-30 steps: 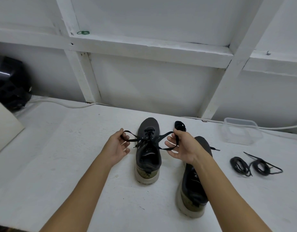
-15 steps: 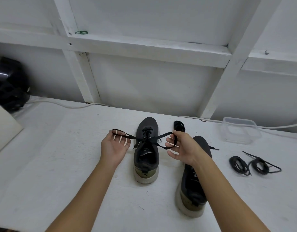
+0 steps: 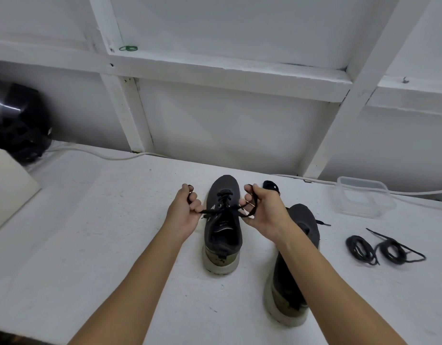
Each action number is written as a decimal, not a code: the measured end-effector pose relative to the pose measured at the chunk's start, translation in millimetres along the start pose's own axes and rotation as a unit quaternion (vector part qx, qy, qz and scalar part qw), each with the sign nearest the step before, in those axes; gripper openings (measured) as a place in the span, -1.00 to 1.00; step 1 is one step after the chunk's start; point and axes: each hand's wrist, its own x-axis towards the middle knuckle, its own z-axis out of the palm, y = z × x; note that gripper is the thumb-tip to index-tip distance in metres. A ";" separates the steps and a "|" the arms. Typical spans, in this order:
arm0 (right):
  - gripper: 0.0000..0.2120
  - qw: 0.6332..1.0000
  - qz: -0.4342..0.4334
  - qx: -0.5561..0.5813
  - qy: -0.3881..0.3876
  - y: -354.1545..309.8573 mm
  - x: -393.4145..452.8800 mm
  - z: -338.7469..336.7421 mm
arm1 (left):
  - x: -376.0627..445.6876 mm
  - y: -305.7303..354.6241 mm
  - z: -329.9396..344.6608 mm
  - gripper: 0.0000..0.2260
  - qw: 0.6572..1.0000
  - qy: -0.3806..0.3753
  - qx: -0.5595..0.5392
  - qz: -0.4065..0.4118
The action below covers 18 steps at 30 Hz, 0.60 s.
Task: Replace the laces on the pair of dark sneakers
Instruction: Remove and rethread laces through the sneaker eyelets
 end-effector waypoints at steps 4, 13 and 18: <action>-0.84 0.989 -0.023 -0.138 0.038 -1.3 9.5 -9.5 | 2.5 2.2 1.9 -0.75 0.992 -0.004 0.126 0.031; -0.73 0.935 -0.067 -0.342 0.068 3.5 13.9 -14.9 | 2.1 4.8 8.8 -0.81 0.968 0.009 0.245 0.057; -0.70 0.885 -0.085 -0.453 0.065 3.0 15.9 -24.7 | 7.5 7.8 5.6 -0.81 0.950 0.013 0.300 0.082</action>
